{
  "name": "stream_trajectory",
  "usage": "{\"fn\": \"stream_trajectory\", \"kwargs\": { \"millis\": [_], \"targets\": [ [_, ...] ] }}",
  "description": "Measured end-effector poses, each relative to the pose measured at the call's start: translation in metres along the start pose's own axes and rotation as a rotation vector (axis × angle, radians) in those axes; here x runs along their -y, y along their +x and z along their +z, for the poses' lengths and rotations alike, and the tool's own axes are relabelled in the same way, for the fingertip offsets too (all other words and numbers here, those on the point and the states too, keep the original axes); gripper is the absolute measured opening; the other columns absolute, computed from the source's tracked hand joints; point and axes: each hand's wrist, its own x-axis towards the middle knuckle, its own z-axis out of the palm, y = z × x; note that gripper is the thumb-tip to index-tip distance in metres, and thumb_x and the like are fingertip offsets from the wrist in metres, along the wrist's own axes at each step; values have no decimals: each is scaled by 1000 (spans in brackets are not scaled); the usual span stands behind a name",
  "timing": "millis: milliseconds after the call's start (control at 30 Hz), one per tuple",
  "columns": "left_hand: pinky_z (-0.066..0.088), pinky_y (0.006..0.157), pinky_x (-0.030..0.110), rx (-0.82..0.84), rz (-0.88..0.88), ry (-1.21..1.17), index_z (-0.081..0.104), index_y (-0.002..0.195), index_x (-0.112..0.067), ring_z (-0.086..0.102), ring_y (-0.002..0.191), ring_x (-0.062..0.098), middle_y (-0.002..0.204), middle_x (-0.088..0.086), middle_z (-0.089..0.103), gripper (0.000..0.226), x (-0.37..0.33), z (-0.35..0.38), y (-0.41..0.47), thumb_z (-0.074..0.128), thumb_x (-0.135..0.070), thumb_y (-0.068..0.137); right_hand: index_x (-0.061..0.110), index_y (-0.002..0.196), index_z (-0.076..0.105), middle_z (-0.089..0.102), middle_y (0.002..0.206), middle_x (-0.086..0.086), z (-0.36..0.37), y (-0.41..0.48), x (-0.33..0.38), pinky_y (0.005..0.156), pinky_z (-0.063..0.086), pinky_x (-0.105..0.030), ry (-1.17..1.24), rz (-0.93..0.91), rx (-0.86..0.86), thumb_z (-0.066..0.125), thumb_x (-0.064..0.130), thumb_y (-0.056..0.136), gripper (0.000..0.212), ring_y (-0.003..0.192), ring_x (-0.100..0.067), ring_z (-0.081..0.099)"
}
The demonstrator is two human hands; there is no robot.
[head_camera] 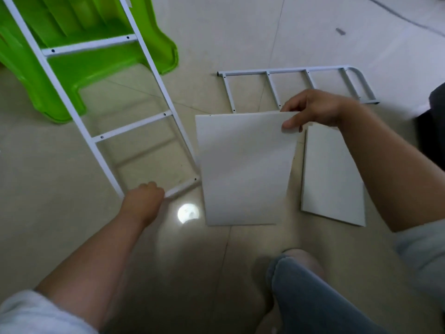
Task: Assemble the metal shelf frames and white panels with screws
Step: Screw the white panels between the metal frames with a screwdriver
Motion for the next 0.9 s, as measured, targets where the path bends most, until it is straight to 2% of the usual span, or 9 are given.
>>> {"fn": "stream_trajectory", "kwargs": {
  "millis": [200, 233, 300, 367, 467, 567, 667, 767, 900],
  "targets": [
    [47, 77, 32, -220, -24, -40, 53, 109, -13, 58, 104, 28, 112, 10, 56, 20, 20, -64, 0, 44, -16, 91, 6, 76, 67, 64, 53, 9, 1, 6, 32, 48, 46, -11, -166, -2, 54, 68, -5, 74, 11, 48, 1, 56],
    [48, 71, 32, -322, -11, -39, 56, 103, -11, 61, 97, 29, 104, 11, 59, 17, 25, -77, -3, 49, -15, 88, 7, 74, 67, 64, 52, 9, 2, 8, 38, 48, 46, -11, -203, -3, 77, 69, -4, 74, 11, 48, 1, 55],
    [46, 46, 29, -571, 79, -30, 61, 76, -8, 63, 65, 30, 73, 12, 60, 6, 39, -98, -7, 59, -8, 70, 15, 68, 67, 63, 51, 11, 3, 14, 51, 49, 45, -11, -286, -13, 143, 70, 0, 75, 17, 47, 0, 54],
    [39, 36, 25, -736, 129, -46, 56, 59, -9, 56, 48, 28, 56, 10, 52, 8, 57, -118, -10, 50, -12, 64, 20, 65, 66, 61, 50, 12, 4, 19, 64, 51, 44, -12, -350, -26, 179, 72, 3, 75, 20, 48, -2, 54],
    [44, 38, 27, -823, 176, -122, 59, 58, -8, 57, 49, 29, 55, 10, 53, 26, 82, -141, -16, 40, -22, 70, 23, 66, 67, 59, 51, 13, 12, 29, 77, 51, 41, -10, -411, -74, 129, 74, 12, 75, 17, 53, -9, 56],
    [43, 37, 24, -844, 197, -156, 62, 60, -8, 59, 51, 27, 57, 9, 55, 31, 100, -147, -30, 40, -27, 68, 24, 67, 66, 60, 54, 10, 25, 42, 89, 50, 41, -7, -397, -137, 94, 71, 12, 78, 17, 55, -17, 58],
    [41, 38, 21, -834, 237, -166, 63, 61, -8, 59, 52, 24, 58, 7, 55, 30, 111, -136, -48, 42, -28, 69, 14, 76, 69, 60, 55, 6, 37, 55, 108, 50, 45, -11, -373, -210, 29, 70, 8, 78, 6, 53, -21, 57],
    [43, 40, 22, -848, 263, -220, 65, 65, -9, 59, 55, 24, 61, 7, 57, 28, 122, -124, -62, 45, -28, 72, 5, 87, 68, 59, 64, -5, 48, 63, 126, 48, 49, -14, -260, -302, -55, 68, 3, 79, 9, 48, -9, 56],
    [44, 42, 24, -932, 293, -250, 66, 66, -8, 52, 62, 22, 62, 7, 59, 25, 132, -126, -74, 49, -25, 73, 6, 90, 66, 57, 66, -4, 62, 74, 141, 47, 50, -13, -165, -378, -144, 64, 1, 83, 8, 46, 1, 56]
  ]
}}
